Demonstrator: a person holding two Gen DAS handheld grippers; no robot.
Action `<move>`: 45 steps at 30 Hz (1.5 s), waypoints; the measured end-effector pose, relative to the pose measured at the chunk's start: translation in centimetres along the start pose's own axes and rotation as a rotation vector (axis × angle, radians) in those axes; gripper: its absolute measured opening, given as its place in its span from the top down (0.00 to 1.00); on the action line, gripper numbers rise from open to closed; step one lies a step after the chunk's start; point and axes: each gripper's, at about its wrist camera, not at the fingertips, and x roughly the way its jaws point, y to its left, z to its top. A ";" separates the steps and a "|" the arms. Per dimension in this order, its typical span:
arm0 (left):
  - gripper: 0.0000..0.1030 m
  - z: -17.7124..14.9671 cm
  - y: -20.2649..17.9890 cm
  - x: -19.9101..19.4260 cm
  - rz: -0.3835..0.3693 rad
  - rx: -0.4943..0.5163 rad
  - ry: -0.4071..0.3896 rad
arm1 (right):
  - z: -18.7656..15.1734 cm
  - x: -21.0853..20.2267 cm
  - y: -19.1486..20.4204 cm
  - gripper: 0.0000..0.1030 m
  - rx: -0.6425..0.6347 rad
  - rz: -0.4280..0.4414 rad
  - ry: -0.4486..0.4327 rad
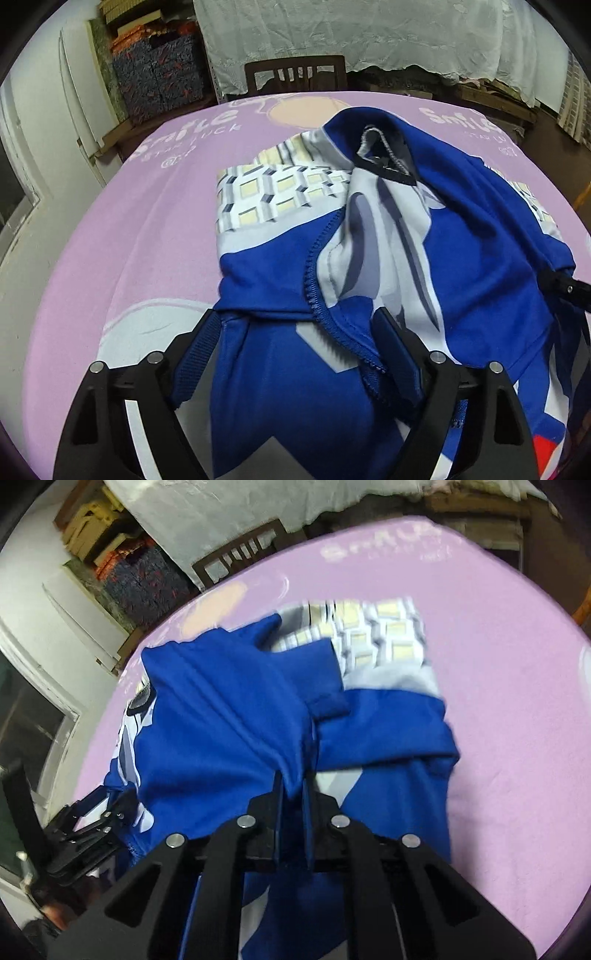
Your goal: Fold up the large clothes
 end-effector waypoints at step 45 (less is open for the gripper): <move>0.08 -0.9 -1.8 -0.8 -0.222 0.021 0.066 | -2.0 -0.2 3.7 0.65 -0.009 0.185 0.085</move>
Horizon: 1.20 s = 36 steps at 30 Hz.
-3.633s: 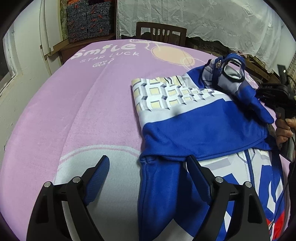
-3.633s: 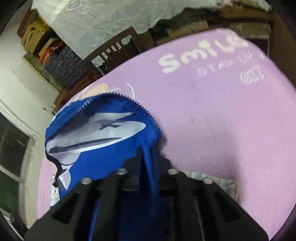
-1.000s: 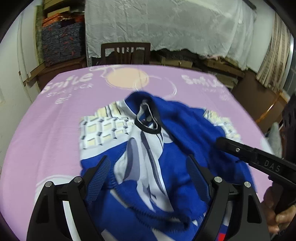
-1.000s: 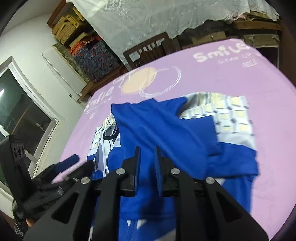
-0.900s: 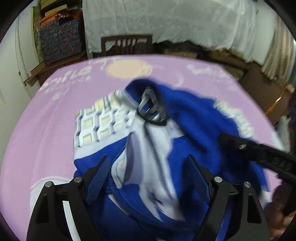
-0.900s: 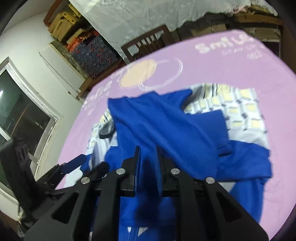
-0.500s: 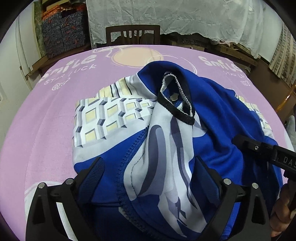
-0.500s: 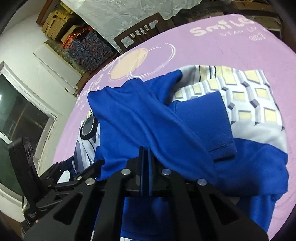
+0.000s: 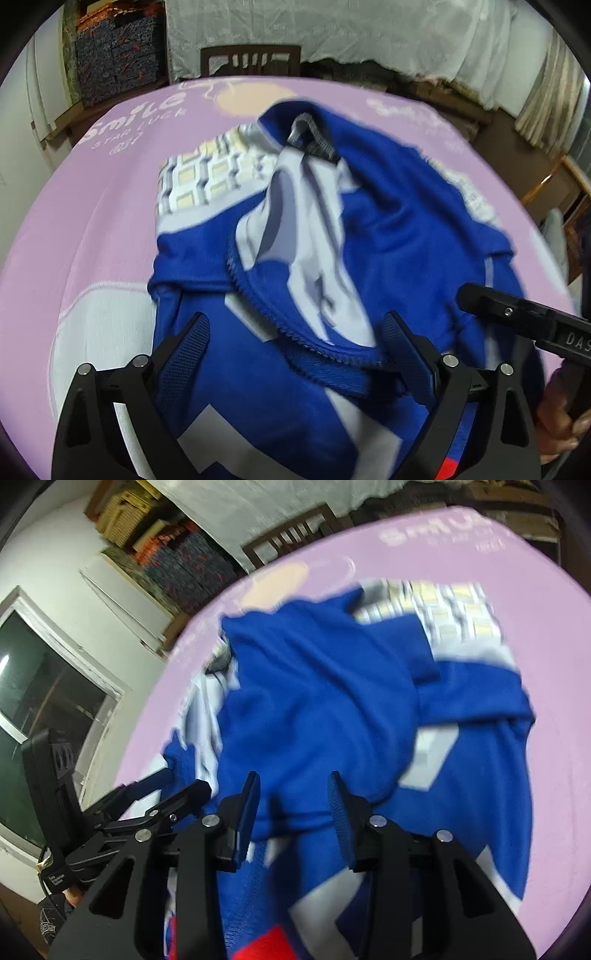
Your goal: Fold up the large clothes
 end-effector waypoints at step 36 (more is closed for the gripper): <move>0.06 -8.1 7.9 -10.4 -0.144 -0.243 -0.066 | -9.1 -15.3 -5.4 0.40 0.106 0.139 -0.170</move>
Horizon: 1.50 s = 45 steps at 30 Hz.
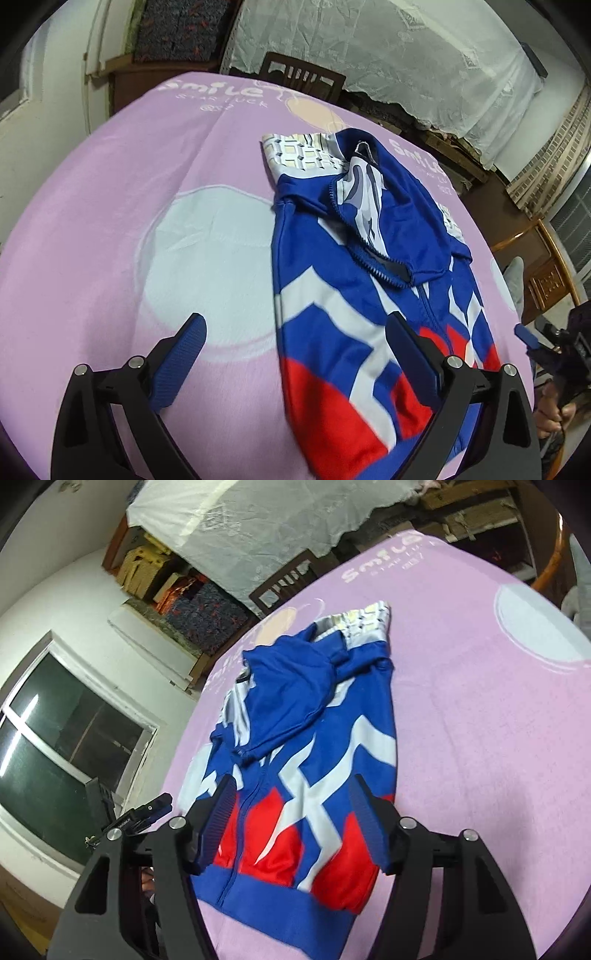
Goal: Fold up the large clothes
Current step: 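Grasp the blue ribbed jacket hem with both grippers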
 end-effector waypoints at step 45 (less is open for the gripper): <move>0.18 -8.9 -4.0 -1.3 -0.276 0.104 0.139 | -7.5 1.9 -1.3 0.51 0.019 0.082 0.250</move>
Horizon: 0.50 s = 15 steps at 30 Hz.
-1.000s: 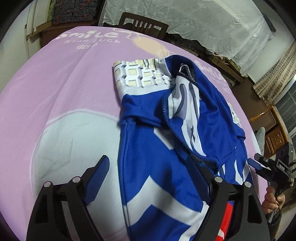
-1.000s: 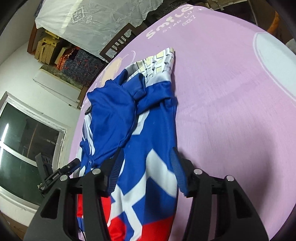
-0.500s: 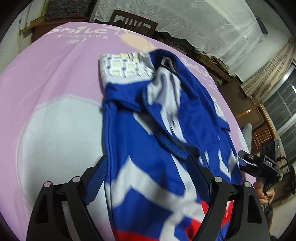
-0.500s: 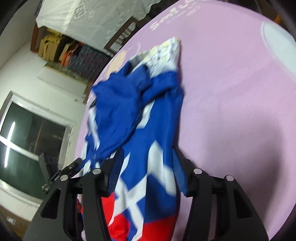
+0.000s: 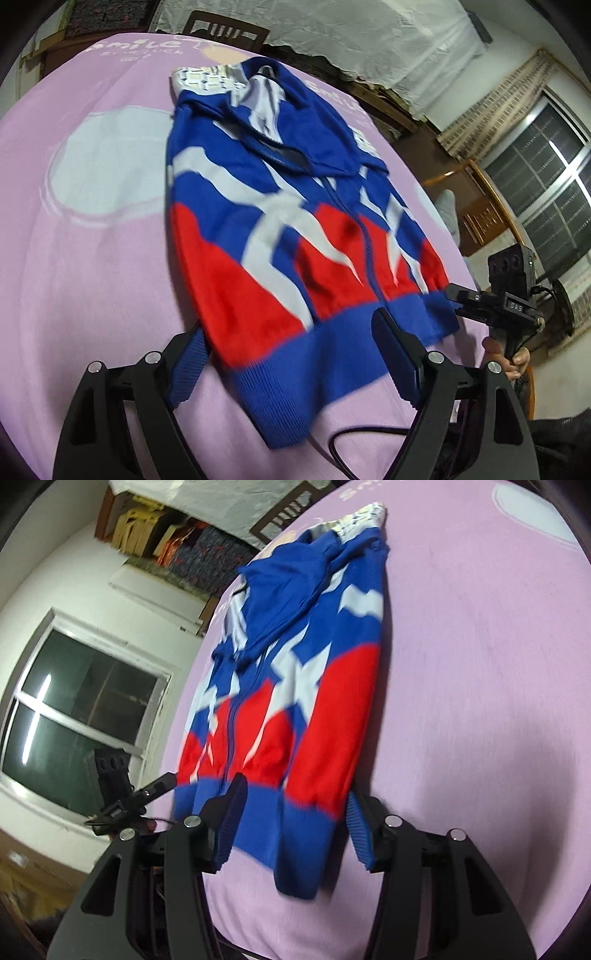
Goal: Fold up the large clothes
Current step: 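Grasp the blue ribbed jacket hem with both grippers, then lift the hem with both grippers and fold it toward the collar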
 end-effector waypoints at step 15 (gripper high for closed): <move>0.87 1.1 0.7 -0.8 -0.001 -0.015 -0.026 | -0.2 -0.4 0.9 0.78 -0.043 -0.027 -0.036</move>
